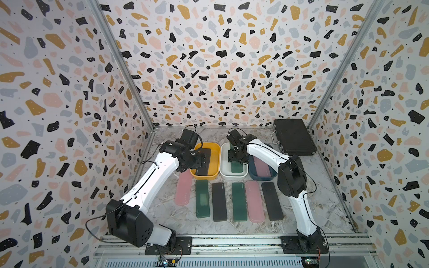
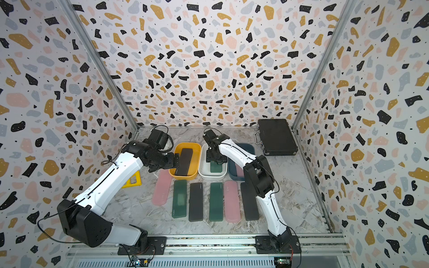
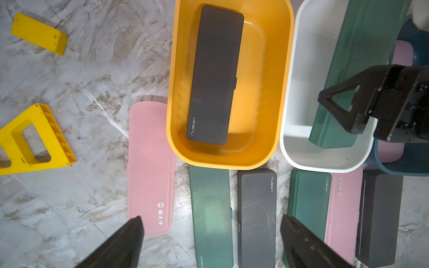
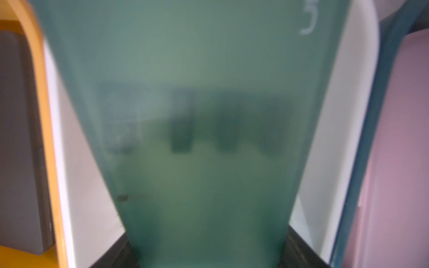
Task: Place the pencil cases by color into the storage box
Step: Place the pencil case at the storage box.
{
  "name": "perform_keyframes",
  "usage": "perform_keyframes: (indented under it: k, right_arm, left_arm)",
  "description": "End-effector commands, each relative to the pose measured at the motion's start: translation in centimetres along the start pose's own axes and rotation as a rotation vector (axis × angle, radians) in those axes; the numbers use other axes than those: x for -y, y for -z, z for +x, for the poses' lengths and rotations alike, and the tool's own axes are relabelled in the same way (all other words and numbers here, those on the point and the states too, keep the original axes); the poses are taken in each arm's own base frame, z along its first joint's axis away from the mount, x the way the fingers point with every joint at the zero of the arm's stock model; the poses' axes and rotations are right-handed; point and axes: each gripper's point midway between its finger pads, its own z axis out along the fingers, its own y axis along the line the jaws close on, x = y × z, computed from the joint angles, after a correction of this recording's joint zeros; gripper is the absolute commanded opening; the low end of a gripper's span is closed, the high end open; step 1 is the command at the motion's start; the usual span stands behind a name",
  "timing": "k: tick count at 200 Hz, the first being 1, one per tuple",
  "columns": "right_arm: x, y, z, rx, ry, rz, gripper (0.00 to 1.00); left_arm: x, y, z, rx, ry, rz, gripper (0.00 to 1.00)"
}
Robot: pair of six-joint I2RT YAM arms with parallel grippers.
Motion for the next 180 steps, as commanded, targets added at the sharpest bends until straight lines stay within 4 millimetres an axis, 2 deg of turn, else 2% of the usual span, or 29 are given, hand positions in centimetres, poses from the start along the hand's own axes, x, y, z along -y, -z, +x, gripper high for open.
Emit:
perform_keyframes:
  k: [1, 59, 180]
  right_arm:
    - [-0.7, 1.5, -0.7, 0.021, -0.012, -0.017, 0.56]
    - [-0.7, -0.6, 0.0, -0.021, -0.013, -0.008, 0.56]
    - [-0.9, -2.5, 0.5, -0.057, -0.005, -0.004, 0.59]
  left_arm:
    - [-0.2, 0.3, 0.1, 0.016, 0.004, 0.006, 0.96]
    - [-0.1, 0.3, 0.2, 0.018, 0.004, 0.011, 0.96]
    - [-0.2, 0.2, 0.3, 0.011, -0.002, 0.008, 0.96]
